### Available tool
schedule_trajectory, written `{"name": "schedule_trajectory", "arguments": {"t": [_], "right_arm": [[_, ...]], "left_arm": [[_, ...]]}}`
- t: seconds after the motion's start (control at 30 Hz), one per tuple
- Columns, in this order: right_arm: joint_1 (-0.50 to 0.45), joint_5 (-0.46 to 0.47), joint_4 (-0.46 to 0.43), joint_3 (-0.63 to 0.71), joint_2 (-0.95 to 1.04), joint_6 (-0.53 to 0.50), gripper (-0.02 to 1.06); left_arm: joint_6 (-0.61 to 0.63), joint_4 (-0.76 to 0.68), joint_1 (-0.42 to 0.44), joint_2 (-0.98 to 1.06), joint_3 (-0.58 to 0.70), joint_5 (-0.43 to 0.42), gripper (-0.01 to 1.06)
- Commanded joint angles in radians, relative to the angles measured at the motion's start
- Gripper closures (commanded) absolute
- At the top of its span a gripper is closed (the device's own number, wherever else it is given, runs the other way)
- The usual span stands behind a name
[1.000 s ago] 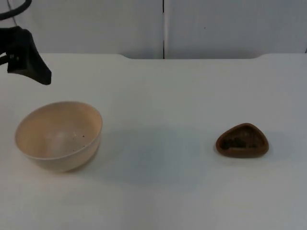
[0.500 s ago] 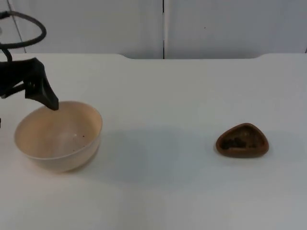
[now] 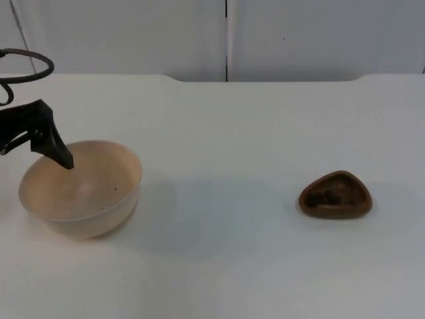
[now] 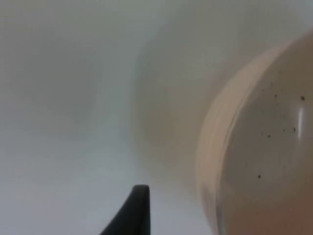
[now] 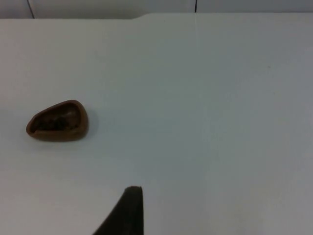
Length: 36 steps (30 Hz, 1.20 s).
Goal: Pick up the bowl with the left hand and pour the coffee beans from the cup into the bowl with the right hand.
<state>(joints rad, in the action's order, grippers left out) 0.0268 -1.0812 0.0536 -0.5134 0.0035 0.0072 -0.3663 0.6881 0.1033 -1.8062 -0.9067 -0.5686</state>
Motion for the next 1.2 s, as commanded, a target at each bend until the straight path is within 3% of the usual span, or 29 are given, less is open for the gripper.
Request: {"name": "schedule_trajectory", "arguments": {"t": [0.0, 0.57, 0.7, 0.77, 0.8, 0.87, 0.93, 1.0, 1.17], "right_arm": [[-0.003, 0.002, 0.004, -0.002, -0.004, 0.0, -0.01], [-0.003, 0.002, 0.006, -0.002, -0.004, 0.0, -0.01], [-0.003, 0.002, 0.006, -0.002, -0.004, 0.0, -0.01], [-0.003, 0.002, 0.009, -0.002, -0.004, 0.0, -0.01], [-0.003, 0.002, 0.011, -0.002, -0.004, 0.0, -0.01], [-0.003, 0.002, 0.011, -0.002, -0.004, 0.0, -0.01], [-0.003, 0.002, 0.011, -0.002, -0.004, 0.0, -0.01], [-0.003, 0.002, 0.011, -0.002, -0.004, 0.0, -0.01], [-0.003, 0.002, 0.011, -0.002, -0.004, 0.0, -0.01]], "left_arm": [[-0.023, 0.045, 0.002, -0.03, -0.022, -0.027, 0.0], [-0.03, 0.078, 0.002, -0.167, -0.102, -0.039, 0.0], [-0.031, 0.078, 0.002, -0.167, -0.104, -0.039, 0.08], [-0.034, 0.078, 0.002, -0.167, -0.104, -0.039, 0.21], [-0.035, 0.08, 0.002, -0.167, -0.104, -0.046, 0.34], [-0.035, 0.081, 0.002, -0.167, -0.104, -0.044, 0.38], [-0.036, 0.082, 0.002, -0.167, -0.104, -0.05, 0.61], [-0.036, 0.087, 0.002, -0.167, -0.104, -0.054, 0.76], [-0.036, 0.102, 0.002, -0.167, -0.104, -0.056, 0.85]]}}
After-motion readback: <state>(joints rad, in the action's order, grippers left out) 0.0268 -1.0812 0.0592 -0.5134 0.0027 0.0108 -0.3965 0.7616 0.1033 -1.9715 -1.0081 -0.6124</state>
